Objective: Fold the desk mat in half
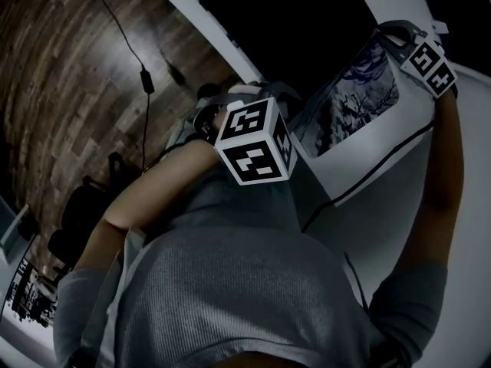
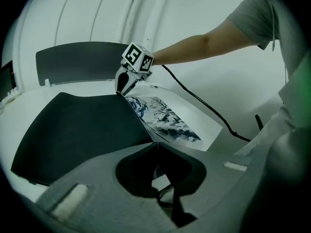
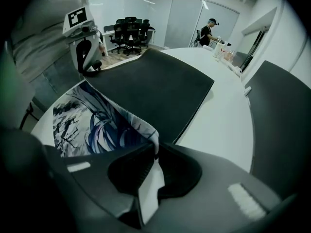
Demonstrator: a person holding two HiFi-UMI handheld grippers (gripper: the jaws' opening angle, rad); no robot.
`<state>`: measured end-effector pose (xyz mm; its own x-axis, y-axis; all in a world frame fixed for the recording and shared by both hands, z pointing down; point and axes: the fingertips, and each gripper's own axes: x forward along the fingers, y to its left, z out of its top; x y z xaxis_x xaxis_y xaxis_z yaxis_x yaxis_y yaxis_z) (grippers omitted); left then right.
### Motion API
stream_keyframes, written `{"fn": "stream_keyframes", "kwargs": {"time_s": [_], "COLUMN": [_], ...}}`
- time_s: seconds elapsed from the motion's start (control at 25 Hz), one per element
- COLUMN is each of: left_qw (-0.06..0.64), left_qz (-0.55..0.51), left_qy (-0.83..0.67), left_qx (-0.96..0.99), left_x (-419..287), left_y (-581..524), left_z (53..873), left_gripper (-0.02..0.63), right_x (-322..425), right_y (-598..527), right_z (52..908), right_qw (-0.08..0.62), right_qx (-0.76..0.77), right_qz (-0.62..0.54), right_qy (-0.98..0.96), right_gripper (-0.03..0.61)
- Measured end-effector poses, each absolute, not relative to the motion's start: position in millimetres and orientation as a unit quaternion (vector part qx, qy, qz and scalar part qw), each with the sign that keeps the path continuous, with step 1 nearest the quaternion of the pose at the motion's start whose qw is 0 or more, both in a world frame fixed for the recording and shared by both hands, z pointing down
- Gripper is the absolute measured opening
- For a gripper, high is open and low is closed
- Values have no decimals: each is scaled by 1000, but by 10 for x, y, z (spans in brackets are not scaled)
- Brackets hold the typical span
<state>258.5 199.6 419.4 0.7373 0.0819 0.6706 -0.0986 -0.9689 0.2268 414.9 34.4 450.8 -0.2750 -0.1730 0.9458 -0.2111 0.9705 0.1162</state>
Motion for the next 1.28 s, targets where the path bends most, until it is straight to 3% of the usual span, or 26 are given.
{"fn": "stream_keyframes", "kwargs": {"time_s": [0.44,0.76,1.28], "left_qw": [133,160,128], "left_qz": [361,348,362], "left_qy": [35,97,161], "left_qx": [922,919,909], "left_x": [2687,3145,3276], "left_y": [2542,2771,3074], "left_z": [4330,4092,4066], "left_gripper": [11,11,11], "right_x": [4256,4722,4924], "right_y": [896,1127,1494], "right_z": [4612,4410,4359], "right_qw": [597,599,619], "right_qx": [117,122,121], "right_qz": [17,38,48], "right_qy": [-793,-790,-774], "right_gripper": [25,25,28]}}
